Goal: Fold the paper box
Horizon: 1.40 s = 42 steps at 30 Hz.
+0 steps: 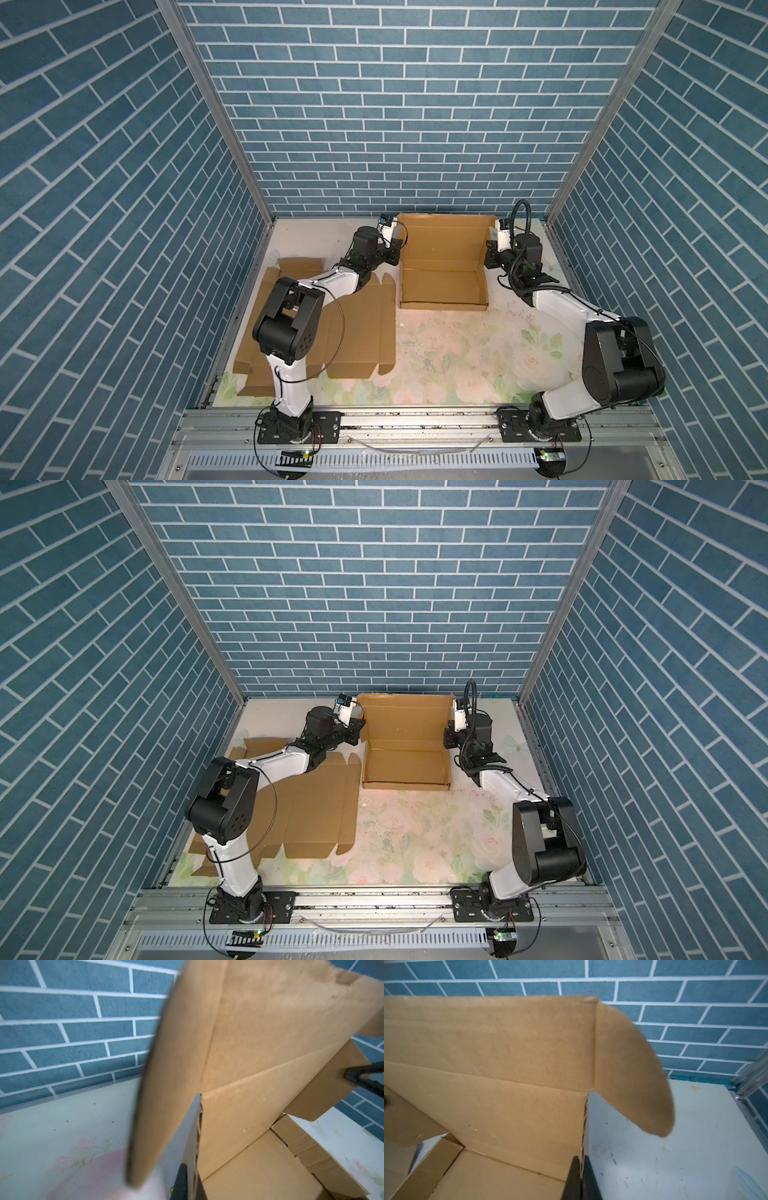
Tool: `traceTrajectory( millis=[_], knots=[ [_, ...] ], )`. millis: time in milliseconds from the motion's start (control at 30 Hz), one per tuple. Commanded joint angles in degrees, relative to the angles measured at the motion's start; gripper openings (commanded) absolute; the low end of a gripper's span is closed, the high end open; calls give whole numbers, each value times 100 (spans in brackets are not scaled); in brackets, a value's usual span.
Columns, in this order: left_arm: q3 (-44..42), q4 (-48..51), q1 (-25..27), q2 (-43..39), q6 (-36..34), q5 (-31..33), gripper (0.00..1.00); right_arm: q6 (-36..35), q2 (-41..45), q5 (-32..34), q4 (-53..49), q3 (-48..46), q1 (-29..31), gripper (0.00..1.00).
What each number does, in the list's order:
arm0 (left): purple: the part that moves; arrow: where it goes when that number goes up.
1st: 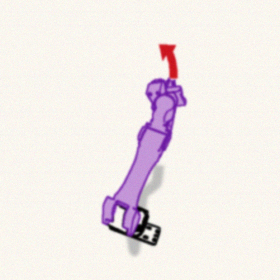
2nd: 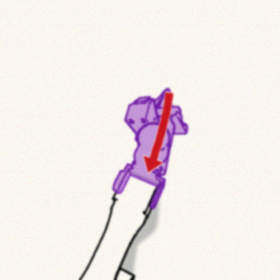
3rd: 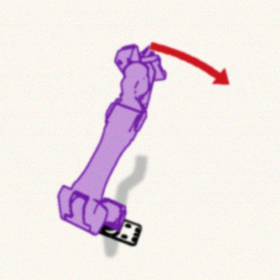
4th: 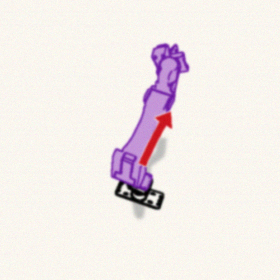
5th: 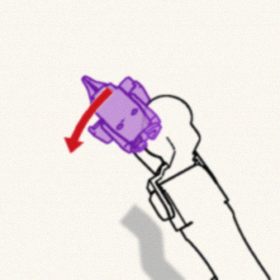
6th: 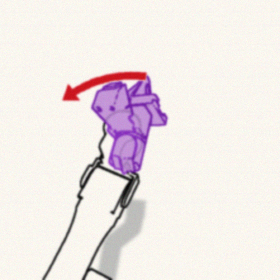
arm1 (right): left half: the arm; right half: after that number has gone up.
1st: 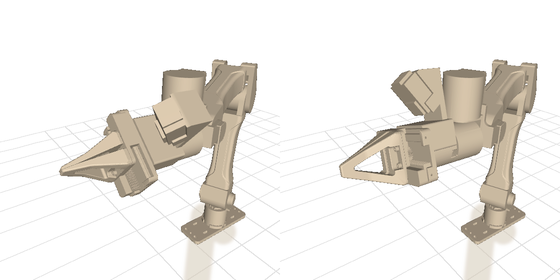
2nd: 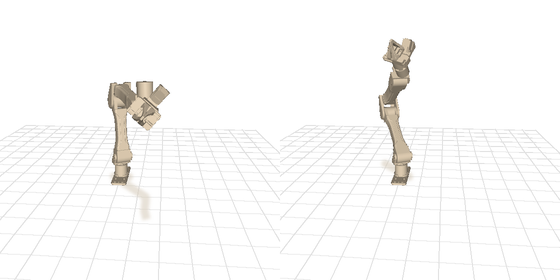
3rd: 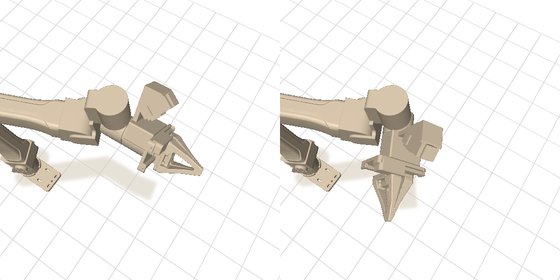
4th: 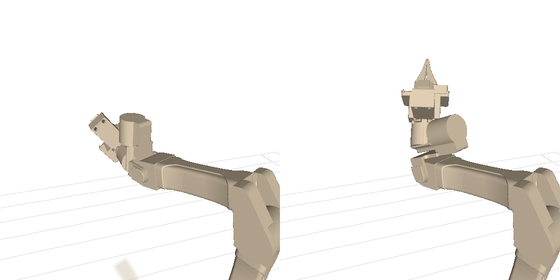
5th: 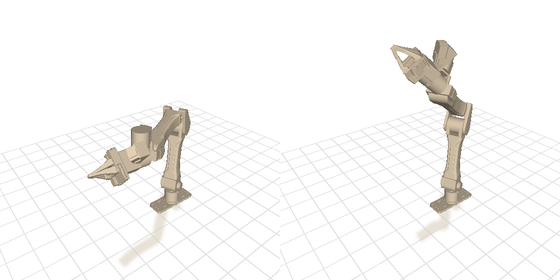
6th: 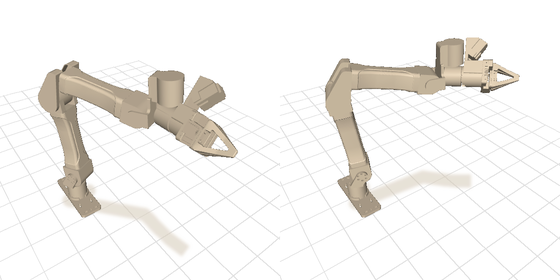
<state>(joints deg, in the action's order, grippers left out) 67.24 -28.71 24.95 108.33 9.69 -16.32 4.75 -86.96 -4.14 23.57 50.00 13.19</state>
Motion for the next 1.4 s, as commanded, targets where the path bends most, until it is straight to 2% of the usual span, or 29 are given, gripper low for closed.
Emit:
traceTrajectory(
  millis=[0, 100, 267, 500, 767, 1100, 1367],
  knots=[
    [-163, -1431, 252, 173, 386, 250, 0, 443, 90, 779, 1349, -538, 276, 0],
    [-402, -1882, 440, 264, 323, 376, 0, 464, 83, 964, 1926, -993, 360, 0],
    [-785, -2536, 707, 442, 226, 594, 0, 565, -53, 865, 2817, -1618, 368, 0],
    [-1011, -2926, 905, 640, 257, 676, 0, 722, -160, 872, 3289, -2031, 403, 0],
    [-1107, -2916, 1214, 732, 226, 747, 0, 809, -243, 1093, 3768, -2439, 523, 0],
    [-806, -2521, 1788, 851, 192, 1410, 0, 891, -516, 1629, 4373, -2798, 785, 0],
    [-738, -2312, 1961, 1032, 52, 1393, 0, 1079, -837, 1850, 4802, -2973, 858, 0]
  ],
)
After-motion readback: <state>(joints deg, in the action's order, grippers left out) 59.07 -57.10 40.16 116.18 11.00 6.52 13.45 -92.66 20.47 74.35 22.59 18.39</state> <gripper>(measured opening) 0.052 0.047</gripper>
